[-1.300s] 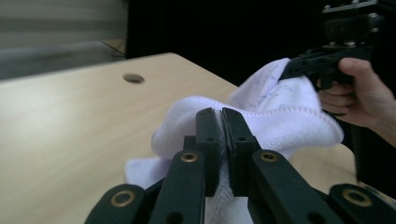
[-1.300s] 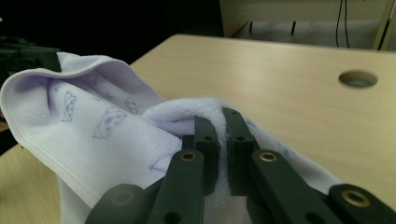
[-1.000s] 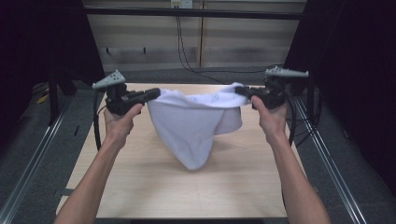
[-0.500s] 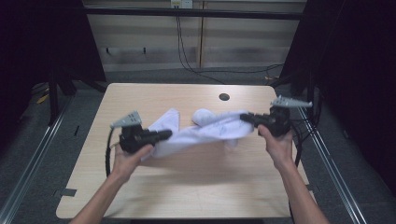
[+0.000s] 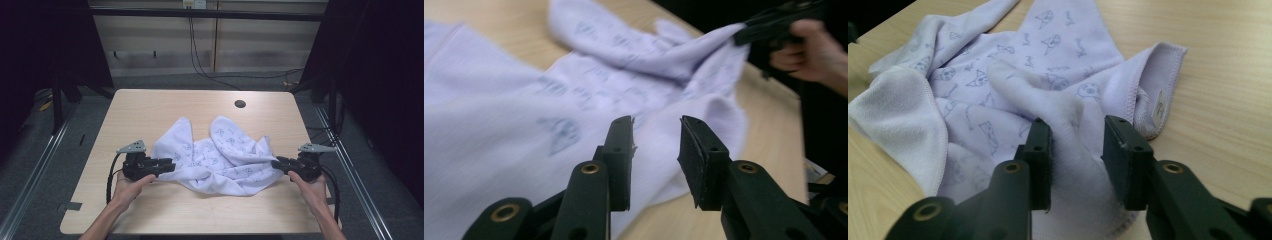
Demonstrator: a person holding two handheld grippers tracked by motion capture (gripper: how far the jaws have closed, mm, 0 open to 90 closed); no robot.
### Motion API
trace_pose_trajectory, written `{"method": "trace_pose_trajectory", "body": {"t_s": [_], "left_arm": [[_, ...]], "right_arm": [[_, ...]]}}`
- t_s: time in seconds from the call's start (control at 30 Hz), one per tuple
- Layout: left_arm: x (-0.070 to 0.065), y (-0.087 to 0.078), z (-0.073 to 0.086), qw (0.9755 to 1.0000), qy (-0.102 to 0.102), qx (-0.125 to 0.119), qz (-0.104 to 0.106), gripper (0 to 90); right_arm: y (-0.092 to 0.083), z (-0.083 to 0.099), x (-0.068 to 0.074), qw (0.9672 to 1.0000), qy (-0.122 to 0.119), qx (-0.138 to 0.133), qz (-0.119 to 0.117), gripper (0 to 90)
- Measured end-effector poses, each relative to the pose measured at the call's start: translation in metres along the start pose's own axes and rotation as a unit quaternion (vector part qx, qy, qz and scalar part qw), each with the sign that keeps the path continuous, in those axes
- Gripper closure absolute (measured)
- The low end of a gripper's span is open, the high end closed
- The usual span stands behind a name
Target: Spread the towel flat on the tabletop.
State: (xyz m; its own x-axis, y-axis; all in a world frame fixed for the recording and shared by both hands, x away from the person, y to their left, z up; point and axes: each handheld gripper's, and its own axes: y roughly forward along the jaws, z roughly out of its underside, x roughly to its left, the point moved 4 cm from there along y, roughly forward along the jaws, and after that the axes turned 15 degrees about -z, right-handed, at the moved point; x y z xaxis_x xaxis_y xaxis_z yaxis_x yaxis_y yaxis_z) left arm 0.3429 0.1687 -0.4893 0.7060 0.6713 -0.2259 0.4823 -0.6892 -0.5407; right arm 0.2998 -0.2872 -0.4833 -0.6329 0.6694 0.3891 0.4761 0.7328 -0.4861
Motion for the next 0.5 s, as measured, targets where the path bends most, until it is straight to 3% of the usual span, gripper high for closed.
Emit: {"method": "trace_pose_trajectory", "body": {"t_s": [0.07, 0.17, 0.27, 0.3, 0.33, 0.37, 0.47, 0.5], "left_arm": [[0.01, 0.01, 0.007, 0.9994, 0.003, 0.022, -0.028, 67.2], [0.018, 0.027, 0.016, 0.997, 0.013, 0.058, -0.048, 67.0], [0.014, 0.033, 0.02, 0.9959, 0.029, 0.074, -0.043, 70.5], [0.01, 0.033, 0.021, 0.9953, 0.043, 0.081, -0.032, 78.5], [0.006, 0.035, 0.023, 0.9938, 0.055, 0.091, -0.034, 84.2], [0.002, 0.037, 0.024, 0.9934, 0.058, 0.094, -0.027, 89.3], [-0.008, 0.039, 0.026, 0.9927, 0.065, 0.099, -0.019, 90.0], [-0.013, 0.039, 0.028, 0.9931, 0.058, 0.101, -0.011, 90.0]], "right_arm": [[-0.003, -0.001, 0.008, 0.9999, -0.013, -0.007, -0.003, 58.7], [-0.004, -0.006, 0.022, 0.9994, -0.028, -0.02, 0.003, 51.8], [-0.007, -0.011, 0.03, 0.9987, -0.039, -0.033, 0.003, 49.9], [-0.008, -0.012, 0.032, 0.9985, -0.04, -0.037, 0.0, 49.7], [-0.007, -0.012, 0.035, 0.9985, -0.04, -0.038, -0.007, 49.7], [-0.005, -0.012, 0.037, 0.9983, -0.045, -0.034, -0.013, 49.7], [0.011, -0.006, 0.049, 0.9982, -0.049, -0.012, -0.032, 49.7], [0.017, -0.004, 0.053, 0.9978, -0.054, -0.002, -0.038, 49.7]]}}
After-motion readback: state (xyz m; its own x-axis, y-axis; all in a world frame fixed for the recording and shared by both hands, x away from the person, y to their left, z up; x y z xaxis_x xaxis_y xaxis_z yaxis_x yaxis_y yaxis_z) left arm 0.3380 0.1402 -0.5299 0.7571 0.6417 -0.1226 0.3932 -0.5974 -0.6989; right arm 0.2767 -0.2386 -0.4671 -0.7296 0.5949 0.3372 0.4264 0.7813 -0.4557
